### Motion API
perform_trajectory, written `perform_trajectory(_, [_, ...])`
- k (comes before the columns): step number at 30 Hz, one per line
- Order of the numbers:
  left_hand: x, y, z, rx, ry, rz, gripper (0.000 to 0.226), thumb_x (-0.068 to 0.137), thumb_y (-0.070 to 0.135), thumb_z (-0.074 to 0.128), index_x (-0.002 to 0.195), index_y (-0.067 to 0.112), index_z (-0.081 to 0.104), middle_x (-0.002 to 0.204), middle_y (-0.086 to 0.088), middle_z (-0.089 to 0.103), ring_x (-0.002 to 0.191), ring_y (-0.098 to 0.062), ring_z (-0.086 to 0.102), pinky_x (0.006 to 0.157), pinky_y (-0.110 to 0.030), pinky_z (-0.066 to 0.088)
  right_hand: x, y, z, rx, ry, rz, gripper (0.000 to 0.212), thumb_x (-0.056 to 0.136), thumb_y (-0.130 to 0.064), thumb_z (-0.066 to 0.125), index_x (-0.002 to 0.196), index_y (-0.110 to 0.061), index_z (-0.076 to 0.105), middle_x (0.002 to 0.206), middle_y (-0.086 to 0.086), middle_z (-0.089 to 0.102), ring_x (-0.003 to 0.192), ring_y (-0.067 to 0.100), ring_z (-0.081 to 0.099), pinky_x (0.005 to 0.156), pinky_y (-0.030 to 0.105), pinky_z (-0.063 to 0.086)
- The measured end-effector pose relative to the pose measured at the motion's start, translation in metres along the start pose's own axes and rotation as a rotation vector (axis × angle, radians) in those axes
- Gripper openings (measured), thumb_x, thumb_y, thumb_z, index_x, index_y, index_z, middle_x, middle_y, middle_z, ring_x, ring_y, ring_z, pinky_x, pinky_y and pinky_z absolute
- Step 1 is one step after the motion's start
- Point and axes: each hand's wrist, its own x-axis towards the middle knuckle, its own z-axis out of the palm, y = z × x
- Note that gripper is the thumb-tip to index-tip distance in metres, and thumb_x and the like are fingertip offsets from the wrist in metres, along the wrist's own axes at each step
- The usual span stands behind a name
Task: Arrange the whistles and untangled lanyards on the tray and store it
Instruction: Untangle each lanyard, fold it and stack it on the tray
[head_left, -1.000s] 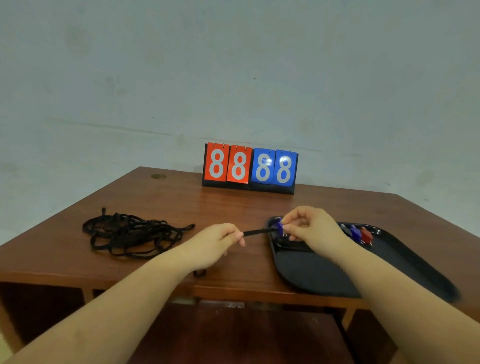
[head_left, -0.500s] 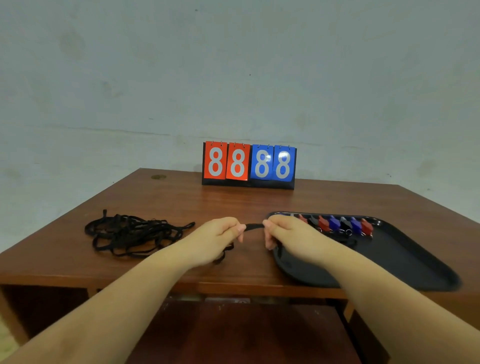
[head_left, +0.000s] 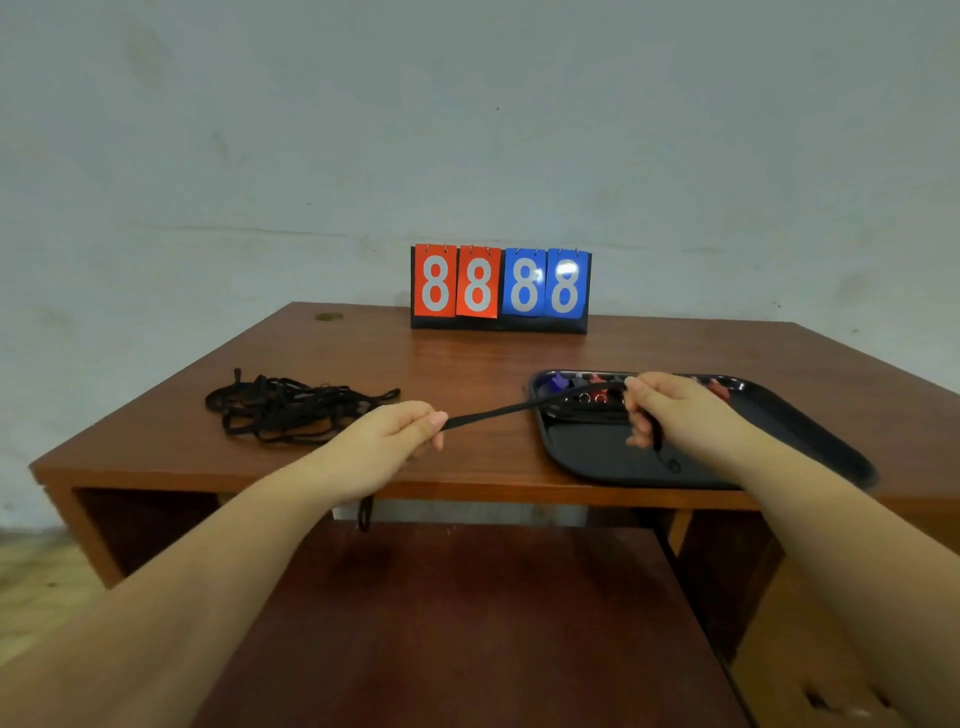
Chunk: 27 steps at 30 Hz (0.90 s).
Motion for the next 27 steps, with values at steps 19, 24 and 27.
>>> perform_trajectory(19, [-0.033, -0.037, 0.116, -0.106, 0.165, 0.002, 0.017, 0.089, 0.024, 0.060, 0.101, 0.028, 0.071, 0.080, 0.006, 0.071, 0.078, -0.001, 0.064, 0.082, -0.022, 0.050, -0.061, 0.056, 0.121, 0.145, -0.173, 0.017, 0.029, 0.095, -0.032, 0.050, 0.072, -0.021, 0.066, 0.045, -0.015, 0.052, 0.045, 0.000, 0.049, 0.066, 0.033, 0.051])
perform_trajectory(24, [-0.036, -0.052, 0.118, -0.144, 0.188, -0.096, 0.013, 0.088, 0.026, 0.061, 0.087, 0.037, 0.069, 0.076, 0.009, 0.071, 0.078, 0.002, 0.064, 0.078, -0.016, 0.048, -0.061, 0.072, 0.125, 0.303, -0.019, 0.086, 0.011, 0.086, -0.021, 0.065, 0.080, -0.023, 0.074, 0.065, -0.006, 0.069, 0.062, 0.005, 0.064, 0.066, 0.019, 0.055])
perform_trajectory(27, [-0.036, -0.057, 0.117, -0.093, 0.195, -0.144, 0.013, 0.088, 0.027, 0.062, 0.085, 0.038, 0.067, 0.075, 0.013, 0.070, 0.080, 0.003, 0.063, 0.078, -0.014, 0.045, -0.063, 0.075, 0.123, 0.420, 0.074, 0.111, 0.010, 0.083, -0.013, 0.068, 0.080, -0.020, 0.075, 0.069, -0.005, 0.071, 0.063, 0.005, 0.065, 0.065, 0.017, 0.055])
